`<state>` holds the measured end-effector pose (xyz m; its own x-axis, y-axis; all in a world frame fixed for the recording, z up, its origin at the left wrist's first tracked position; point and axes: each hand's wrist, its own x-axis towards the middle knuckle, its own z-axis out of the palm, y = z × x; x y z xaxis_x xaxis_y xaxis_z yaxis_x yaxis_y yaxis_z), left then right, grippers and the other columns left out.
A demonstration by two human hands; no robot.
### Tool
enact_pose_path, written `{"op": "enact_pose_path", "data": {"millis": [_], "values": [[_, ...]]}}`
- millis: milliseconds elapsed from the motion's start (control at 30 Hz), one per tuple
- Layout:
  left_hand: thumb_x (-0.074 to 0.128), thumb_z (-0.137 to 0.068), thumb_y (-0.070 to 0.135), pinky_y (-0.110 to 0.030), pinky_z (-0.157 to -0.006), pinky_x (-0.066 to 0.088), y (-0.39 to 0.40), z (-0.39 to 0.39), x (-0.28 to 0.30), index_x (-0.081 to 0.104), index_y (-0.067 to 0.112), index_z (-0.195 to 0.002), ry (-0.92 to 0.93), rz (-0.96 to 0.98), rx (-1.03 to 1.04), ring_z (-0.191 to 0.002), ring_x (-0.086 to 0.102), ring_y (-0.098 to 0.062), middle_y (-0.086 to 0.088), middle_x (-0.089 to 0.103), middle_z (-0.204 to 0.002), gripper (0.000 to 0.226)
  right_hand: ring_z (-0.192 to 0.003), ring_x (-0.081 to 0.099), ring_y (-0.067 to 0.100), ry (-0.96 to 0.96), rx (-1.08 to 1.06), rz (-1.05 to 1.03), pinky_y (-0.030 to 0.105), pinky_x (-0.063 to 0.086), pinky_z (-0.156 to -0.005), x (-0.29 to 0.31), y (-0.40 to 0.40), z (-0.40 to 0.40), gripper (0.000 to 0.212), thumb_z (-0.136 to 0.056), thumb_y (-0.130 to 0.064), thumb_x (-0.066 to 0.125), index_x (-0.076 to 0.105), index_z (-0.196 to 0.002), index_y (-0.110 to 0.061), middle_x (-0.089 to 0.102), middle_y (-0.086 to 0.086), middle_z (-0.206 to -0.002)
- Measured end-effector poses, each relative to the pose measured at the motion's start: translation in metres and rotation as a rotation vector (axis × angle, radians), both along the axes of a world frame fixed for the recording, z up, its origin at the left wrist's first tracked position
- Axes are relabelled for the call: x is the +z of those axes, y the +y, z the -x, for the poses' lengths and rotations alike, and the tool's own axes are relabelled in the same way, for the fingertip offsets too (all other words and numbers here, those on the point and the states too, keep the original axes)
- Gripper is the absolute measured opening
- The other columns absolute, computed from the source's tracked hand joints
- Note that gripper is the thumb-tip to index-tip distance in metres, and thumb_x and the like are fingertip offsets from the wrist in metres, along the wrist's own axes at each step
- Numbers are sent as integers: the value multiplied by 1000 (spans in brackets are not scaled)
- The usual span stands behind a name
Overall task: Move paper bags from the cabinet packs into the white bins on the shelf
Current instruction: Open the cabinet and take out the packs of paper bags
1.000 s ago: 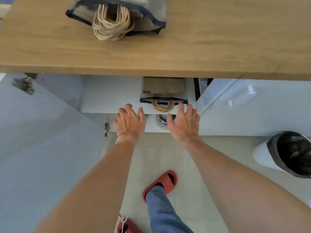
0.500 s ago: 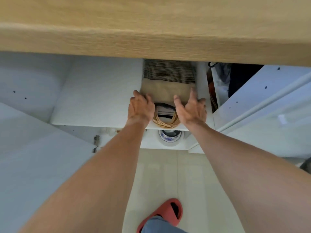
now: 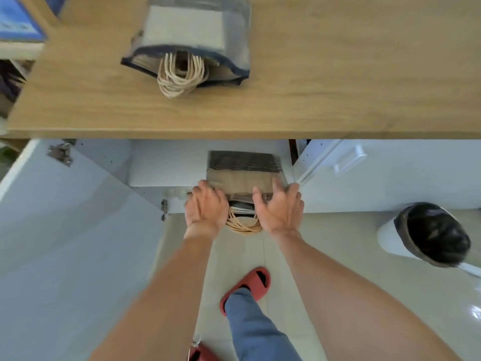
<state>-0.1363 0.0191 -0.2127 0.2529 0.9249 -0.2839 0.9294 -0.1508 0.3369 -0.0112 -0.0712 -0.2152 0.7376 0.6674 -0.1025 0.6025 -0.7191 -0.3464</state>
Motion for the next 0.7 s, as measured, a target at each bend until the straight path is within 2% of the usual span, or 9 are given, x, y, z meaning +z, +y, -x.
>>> {"op": "enact_pose_path", "data": {"millis": [200, 333, 567, 700], "values": [[30, -101, 29, -45, -86, 49, -58, 55, 85, 48, 4, -117, -73, -64, 34, -102, 60, -36, -20, 60, -114, 35, -97, 51, 30, -35, -17, -21, 40, 43, -87, 72, -52, 56, 63, -89, -65, 45, 55, -133, -21, 49, 13, -113], [31, -101, 28, -41, -83, 48, -87, 85, 123, 48, 4, -114, -131, -111, 23, -97, 59, -33, -18, 61, -110, 33, -95, 50, 28, -26, -52, -120, 39, 44, -86, 108, -84, 88, 60, -88, -62, 52, 57, -132, -21, 48, 11, -109], [37, -99, 25, -39, -77, 47, -128, 117, 170, 49, 3, -110, -251, -240, 12, -88, 59, -31, -17, 61, -101, 27, -95, 52, 30, -59, -95, -278, 41, 46, -85, 152, -125, 120, 63, -84, -59, 53, 60, -132, -19, 50, 13, -109], [40, -97, 21, -38, -78, 45, -137, 120, 187, 50, 1, -121, -334, -281, 50, -91, 59, -32, -18, 62, -103, 32, -95, 51, 29, -103, -61, -363, 41, 45, -85, 172, -129, 118, 63, -84, -56, 56, 60, -133, -17, 49, 12, -109]]}}
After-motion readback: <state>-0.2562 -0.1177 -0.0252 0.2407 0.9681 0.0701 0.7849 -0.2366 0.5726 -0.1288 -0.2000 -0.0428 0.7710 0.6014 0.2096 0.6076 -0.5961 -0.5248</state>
